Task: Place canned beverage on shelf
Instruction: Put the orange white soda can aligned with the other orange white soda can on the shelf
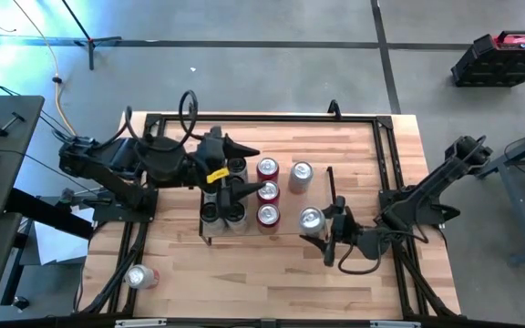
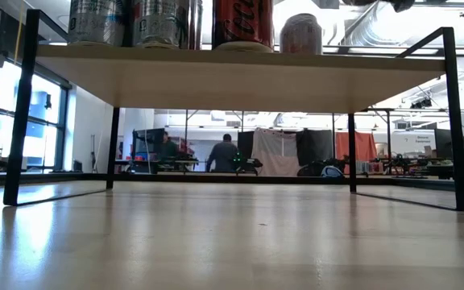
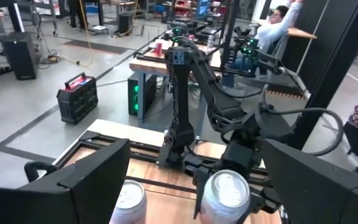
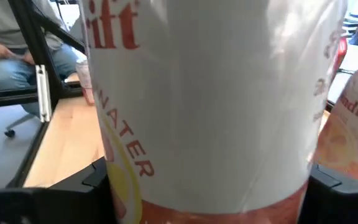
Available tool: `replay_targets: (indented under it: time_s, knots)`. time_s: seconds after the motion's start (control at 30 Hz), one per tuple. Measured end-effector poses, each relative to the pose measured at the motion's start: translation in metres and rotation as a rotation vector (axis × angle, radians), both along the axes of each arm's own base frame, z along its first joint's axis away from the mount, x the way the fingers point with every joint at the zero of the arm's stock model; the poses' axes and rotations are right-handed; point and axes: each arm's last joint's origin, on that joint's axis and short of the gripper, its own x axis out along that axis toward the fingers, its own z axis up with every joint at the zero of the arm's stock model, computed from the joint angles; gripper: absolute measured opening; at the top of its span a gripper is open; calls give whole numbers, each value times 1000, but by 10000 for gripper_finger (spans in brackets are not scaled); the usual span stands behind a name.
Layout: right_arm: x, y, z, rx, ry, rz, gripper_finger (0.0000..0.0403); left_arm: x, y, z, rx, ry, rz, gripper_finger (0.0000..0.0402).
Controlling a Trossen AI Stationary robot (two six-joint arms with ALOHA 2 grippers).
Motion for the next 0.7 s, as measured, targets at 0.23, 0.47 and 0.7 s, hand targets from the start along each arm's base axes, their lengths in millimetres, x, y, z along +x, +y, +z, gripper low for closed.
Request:
replay_targets:
  time_s: [0.23, 0.47, 0.7]
  knots:
    - [-5, -7, -25, -32, 13, -3, 282, -1, -3, 0, -17, -3, 22, 353]
    - [1, -14, -24, -92, 22, -13, 282, 22, -19, -22, -23, 75, 5, 349]
    - [11, -25, -28, -72, 42, -15, 282, 45, -28, -43, -10, 129, 19, 349]
